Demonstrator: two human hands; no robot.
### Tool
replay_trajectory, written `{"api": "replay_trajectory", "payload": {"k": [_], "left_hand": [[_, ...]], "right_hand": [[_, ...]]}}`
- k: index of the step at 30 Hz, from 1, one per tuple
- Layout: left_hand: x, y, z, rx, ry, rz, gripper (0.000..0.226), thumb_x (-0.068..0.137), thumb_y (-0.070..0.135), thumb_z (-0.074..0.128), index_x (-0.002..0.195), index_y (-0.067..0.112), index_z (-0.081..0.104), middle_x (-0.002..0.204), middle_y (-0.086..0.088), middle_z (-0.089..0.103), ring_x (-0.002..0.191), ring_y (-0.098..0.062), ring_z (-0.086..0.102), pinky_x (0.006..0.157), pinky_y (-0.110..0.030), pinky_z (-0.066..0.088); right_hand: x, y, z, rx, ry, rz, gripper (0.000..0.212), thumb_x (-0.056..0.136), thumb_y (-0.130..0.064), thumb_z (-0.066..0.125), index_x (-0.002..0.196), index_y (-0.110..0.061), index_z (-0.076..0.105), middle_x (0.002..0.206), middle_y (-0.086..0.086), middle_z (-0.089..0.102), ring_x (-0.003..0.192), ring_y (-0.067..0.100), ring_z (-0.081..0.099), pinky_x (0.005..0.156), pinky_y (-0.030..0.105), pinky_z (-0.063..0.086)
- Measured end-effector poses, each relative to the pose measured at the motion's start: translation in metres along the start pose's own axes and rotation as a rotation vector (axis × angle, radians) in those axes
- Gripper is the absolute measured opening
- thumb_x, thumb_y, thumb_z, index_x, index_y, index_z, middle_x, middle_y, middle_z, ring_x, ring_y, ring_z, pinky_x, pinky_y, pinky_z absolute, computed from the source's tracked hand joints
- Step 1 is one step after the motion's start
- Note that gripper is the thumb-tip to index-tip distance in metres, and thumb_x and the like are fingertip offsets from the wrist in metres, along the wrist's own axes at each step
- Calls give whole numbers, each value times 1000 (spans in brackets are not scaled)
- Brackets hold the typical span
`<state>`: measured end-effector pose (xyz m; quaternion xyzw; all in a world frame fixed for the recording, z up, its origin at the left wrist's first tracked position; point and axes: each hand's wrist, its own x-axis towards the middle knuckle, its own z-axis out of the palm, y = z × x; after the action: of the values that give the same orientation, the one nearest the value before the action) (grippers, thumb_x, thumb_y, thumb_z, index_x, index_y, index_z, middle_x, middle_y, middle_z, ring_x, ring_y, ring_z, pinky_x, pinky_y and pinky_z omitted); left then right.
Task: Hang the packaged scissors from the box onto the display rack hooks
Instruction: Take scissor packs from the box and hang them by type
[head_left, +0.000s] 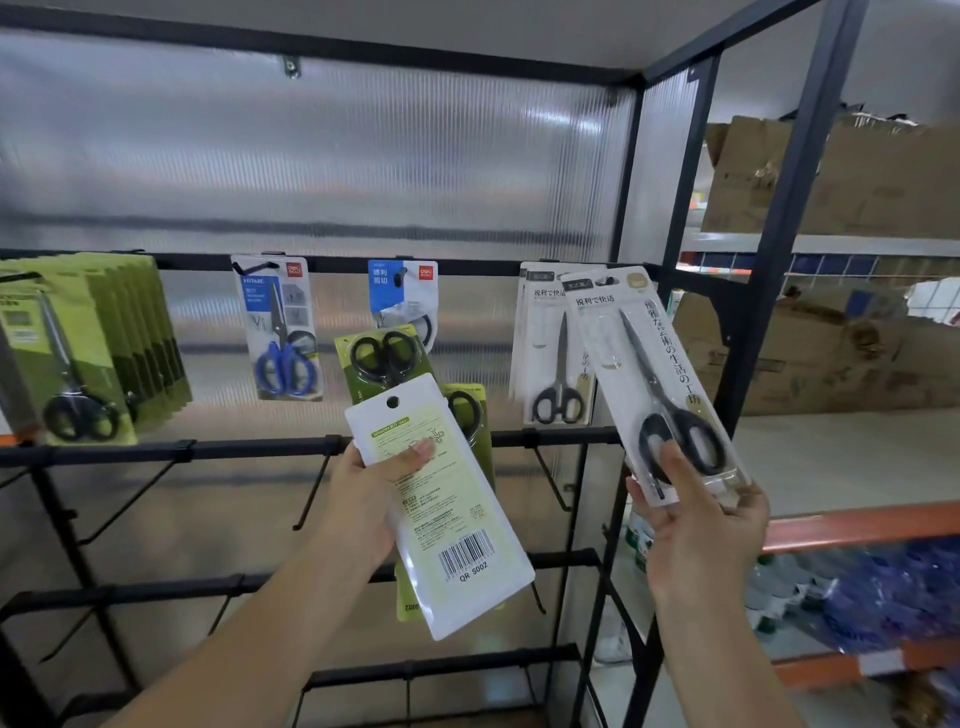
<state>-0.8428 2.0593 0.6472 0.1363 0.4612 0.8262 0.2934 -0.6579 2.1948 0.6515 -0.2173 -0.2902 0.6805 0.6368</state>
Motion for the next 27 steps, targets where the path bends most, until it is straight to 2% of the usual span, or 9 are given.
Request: {"api": "replay_trajectory", "payload": {"k": [2,5,10,14,18,21,24,25,27], "left_hand": [[1,-1,2,0,5,-7,36,71,-6,69,99,15,61,88,-7,74,76,-27,72,64,-45,55],[2,-4,3,9,5,-13,36,71,-6,69,98,16,61,86,-6,75,76,-28,72,67,-47,55],[4,-7,2,16,-5,-8,34,70,-5,70,96,15,61,82,-5,75,71,-25,73,58,-41,55],[5,-6,-2,27,-14,0,37,66,-3,71,97,15,61,85,-6,75,72,-26,73,52,-39,56],[6,-2,-9,32,-9,31,42,57,1,74,94,14,63,88,-8,75,74,-28,72,51,-41,56],[8,0,-16,50,1,76,38,57,1,75,90,14,64,89,-8,75,75,-28,72,51,-39,56],[7,1,-20,51,12,122,34,61,-1,73,90,13,64,87,-7,75,73,-27,72,51,-36,56],[6,1,-20,55,15,133,34,61,0,73,91,12,63,87,-7,75,73,-26,72,51,-36,56],[5,1,-20,51,19,143,36,60,4,73,93,11,62,85,-6,75,72,-26,72,51,-37,56]], "right_hand": [[0,-7,3,-7,-13,-26,38,74,-7,73,94,-26,47,103,3,64,79,20,71,50,26,54],[0,-13,13,-48,-60,-83,46,73,-8,74,102,-26,42,108,6,60,82,23,71,50,27,55],[15,6,29,-147,-90,-70,71,74,-5,73,127,-28,32,119,3,53,105,23,62,81,47,56],[38,43,37,-231,-99,77,63,82,-1,65,125,-27,27,104,-8,53,97,11,58,91,45,51],[60,75,29,-477,-159,398,49,85,-13,65,123,-15,35,105,9,57,91,19,60,72,27,53],[43,84,22,-675,-254,433,71,82,-29,70,140,-18,30,130,7,50,116,24,51,99,44,44],[-1,76,24,-754,-652,442,75,53,-63,77,115,-31,50,115,-6,60,101,15,62,91,44,51],[-16,75,26,-774,-813,477,78,43,-66,80,108,-36,50,105,-10,63,93,12,66,83,38,55],[-33,84,26,-741,-960,457,71,47,-45,88,105,-36,48,94,-10,68,83,9,69,66,27,56]]}}
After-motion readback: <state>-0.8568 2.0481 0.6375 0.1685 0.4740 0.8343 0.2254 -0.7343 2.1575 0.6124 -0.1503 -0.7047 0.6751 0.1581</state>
